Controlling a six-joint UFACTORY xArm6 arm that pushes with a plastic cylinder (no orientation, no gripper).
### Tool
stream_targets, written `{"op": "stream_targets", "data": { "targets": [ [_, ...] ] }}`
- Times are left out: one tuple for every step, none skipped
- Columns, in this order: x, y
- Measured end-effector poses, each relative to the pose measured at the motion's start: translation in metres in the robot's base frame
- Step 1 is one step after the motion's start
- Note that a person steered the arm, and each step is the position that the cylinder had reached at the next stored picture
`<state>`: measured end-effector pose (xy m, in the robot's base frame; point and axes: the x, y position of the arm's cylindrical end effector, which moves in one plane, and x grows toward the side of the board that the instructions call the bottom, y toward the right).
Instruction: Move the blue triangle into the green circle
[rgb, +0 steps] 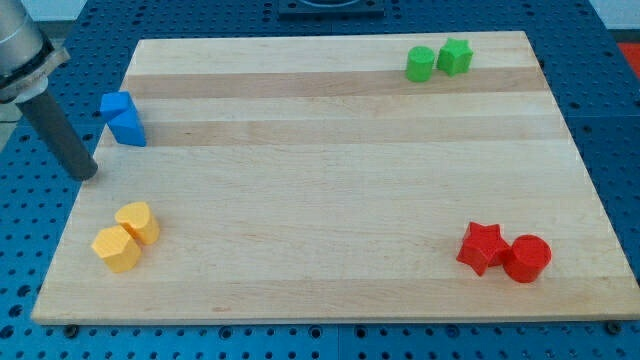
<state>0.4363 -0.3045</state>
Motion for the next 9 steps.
{"op": "stream_targets", "data": {
  "targets": [
    [-0.042, 0.011],
    [-0.062, 0.082],
    [-0.096, 0.111],
    [-0.114, 0.167],
    [-0.131, 0.241],
    [-0.159, 0.316],
    [-0.161, 0.396],
    [-0.089, 0.322],
    [-0.012, 0.181]
  ]
}}
